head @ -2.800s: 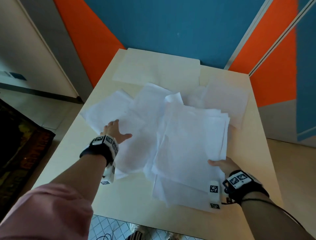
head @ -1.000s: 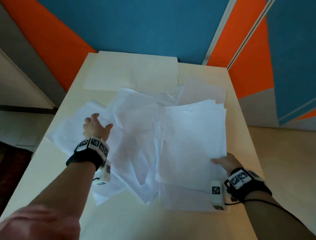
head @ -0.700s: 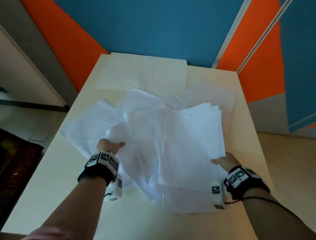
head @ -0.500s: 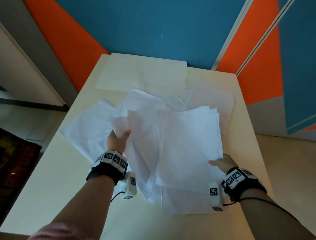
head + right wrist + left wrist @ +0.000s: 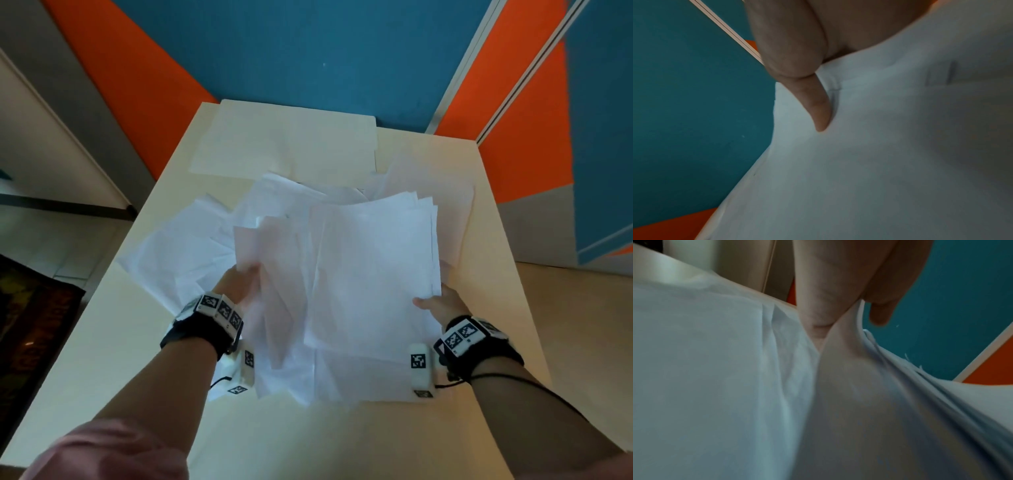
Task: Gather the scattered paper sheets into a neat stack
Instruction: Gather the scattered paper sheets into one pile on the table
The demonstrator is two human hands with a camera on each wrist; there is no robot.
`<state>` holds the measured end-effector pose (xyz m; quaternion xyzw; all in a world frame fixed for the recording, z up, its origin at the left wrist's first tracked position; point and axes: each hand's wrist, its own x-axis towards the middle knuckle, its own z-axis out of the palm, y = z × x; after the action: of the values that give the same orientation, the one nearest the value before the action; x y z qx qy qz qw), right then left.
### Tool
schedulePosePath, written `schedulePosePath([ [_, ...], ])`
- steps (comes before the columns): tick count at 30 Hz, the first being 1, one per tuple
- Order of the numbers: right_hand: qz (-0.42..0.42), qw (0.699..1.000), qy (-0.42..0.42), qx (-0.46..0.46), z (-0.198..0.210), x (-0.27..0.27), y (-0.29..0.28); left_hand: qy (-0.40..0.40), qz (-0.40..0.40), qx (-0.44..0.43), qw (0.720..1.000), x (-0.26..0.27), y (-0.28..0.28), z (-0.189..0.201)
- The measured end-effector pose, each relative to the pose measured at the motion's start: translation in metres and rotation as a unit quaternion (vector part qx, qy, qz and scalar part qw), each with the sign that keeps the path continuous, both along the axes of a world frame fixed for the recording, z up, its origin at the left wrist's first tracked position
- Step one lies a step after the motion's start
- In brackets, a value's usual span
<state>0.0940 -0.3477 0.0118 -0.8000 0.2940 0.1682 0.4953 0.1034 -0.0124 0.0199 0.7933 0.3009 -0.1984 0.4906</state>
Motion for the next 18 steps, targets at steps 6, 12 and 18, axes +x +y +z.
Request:
schedulePosePath([
  [6, 0.075, 0.997, 0.030, 0.013, -0.008, -0.001, 0.043, -0.030, 0.087, -0.169, 0.981, -0.018, -0.027, -0.008],
  [12, 0.090, 0.996, -0.001, 0.003, -0.005, 0.007, 0.048, -0.007, 0.105, -0.221, 0.970, -0.022, -0.007, -0.020],
  [18, 0.025, 0.988, -0.026, 0.149, -0.007, 0.011, 0.050, -0.014, 0.061, -0.325, 0.944, -0.026, -0.013, -0.010],
])
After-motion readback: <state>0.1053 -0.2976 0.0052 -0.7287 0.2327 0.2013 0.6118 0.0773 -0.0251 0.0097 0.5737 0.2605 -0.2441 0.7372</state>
